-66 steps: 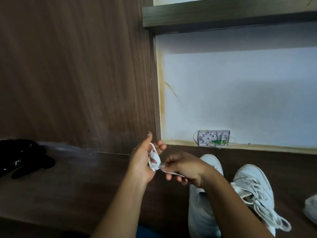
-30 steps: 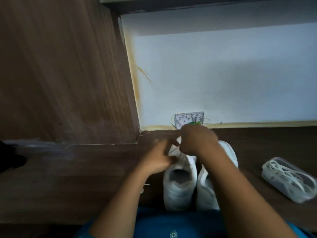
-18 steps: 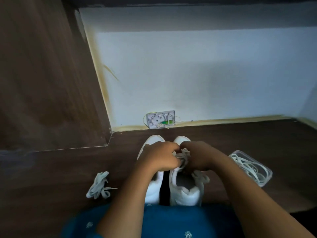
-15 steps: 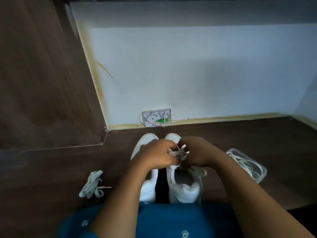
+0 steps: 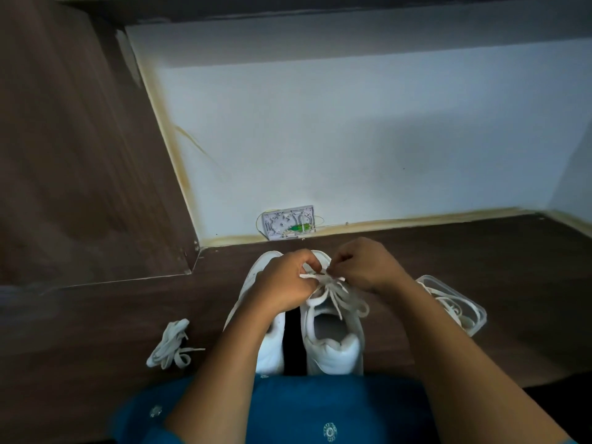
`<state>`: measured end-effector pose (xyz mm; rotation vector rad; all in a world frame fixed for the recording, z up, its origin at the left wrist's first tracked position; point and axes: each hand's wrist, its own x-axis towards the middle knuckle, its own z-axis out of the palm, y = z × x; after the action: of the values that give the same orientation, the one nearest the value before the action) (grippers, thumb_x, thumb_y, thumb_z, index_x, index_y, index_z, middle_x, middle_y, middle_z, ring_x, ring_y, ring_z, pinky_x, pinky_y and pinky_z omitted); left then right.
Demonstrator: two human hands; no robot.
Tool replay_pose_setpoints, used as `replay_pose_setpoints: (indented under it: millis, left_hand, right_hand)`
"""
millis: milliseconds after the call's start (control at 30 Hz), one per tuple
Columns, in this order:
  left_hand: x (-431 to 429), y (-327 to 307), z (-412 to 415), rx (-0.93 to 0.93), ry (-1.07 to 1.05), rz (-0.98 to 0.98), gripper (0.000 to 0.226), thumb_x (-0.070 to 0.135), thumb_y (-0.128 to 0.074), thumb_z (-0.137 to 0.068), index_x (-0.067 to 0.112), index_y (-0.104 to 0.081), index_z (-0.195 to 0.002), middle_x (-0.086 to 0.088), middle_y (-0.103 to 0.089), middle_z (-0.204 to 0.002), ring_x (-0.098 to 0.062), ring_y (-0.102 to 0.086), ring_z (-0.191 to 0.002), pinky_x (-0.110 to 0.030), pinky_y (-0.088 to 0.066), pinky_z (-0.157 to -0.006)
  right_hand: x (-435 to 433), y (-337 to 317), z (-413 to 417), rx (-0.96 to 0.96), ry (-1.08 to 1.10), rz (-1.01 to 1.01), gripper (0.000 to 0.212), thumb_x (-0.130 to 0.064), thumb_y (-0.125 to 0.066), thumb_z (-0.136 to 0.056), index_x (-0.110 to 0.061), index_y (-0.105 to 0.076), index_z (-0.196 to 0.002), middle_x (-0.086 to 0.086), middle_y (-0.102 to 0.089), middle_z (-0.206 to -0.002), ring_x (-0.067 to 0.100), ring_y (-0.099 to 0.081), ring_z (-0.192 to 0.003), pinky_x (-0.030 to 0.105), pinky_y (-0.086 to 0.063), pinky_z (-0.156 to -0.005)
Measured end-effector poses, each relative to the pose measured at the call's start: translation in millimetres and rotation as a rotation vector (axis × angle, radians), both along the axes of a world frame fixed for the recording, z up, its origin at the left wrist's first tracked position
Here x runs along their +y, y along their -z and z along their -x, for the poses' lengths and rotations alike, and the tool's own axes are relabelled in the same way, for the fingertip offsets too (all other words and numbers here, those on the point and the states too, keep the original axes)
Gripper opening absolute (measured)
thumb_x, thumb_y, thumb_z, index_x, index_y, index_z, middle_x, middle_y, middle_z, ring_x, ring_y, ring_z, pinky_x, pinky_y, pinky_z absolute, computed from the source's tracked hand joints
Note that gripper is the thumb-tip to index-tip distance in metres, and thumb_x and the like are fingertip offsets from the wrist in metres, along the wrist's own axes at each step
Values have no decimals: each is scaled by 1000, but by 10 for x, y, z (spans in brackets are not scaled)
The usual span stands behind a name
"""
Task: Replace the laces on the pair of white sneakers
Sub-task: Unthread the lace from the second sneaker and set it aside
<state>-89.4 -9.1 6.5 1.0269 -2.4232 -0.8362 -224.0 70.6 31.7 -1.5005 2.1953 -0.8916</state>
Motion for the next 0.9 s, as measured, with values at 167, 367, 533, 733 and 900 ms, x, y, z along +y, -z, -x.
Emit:
replay_pose_setpoints:
  millis: [167, 367, 533, 733, 900]
  left_hand:
    - [51, -41, -8, 114, 75, 113, 34, 16, -72, -69, 41, -49, -70, 13, -44, -87, -13, -49, -83, -29, -42, -77]
    - [114, -93, 69, -23, 155, 348, 8, 29, -72, -74, 29, -72, -82, 9, -48, -85, -19, -53, -92, -36, -47, -79]
    - [121, -155, 70, -157, 191, 378, 8, 26, -68, -79, 25, -72, -86, 8, -58, -86, -15, -58, -90, -29, -47, -77]
    - [142, -104, 75, -182, 172, 310, 11, 10, -52, -88, 11, -62, -93, -5, -61, -96, -22, -57, -90, -33, -45, -76]
    - [119, -96, 42, -12, 178, -10, 20, 1, -65, -73, 19, -57, -75, 9, -53, -68, -3, -48, -59, -23, -44, -63]
  right_hand:
    - [-20, -60, -50, -757, 169, 369, 18, -5, -47, -92, -3, -54, -75, 12, -56, -64, 12, -54, -43, 24, -42, -46]
    - [-43, 73, 38, -384, 171, 109, 8, -2, -53, -86, -3, -57, -80, 12, -62, -70, 28, -63, -58, 38, -54, -61]
    - [43, -55, 118, 20, 50, 60, 21, -1, -68, -72, -15, -59, -85, -1, -58, -78, 16, -58, -72, 30, -48, -63]
    - [130, -78, 14, 51, -213, -162, 29, -7, -80, -61, -23, -57, -66, -9, -53, -65, 4, -48, -58, 15, -36, -51]
    - [137, -42, 53, -154, -179, -83, 28, 6, -77, -65, -17, -61, -66, -3, -58, -61, 6, -56, -51, 15, -46, -50]
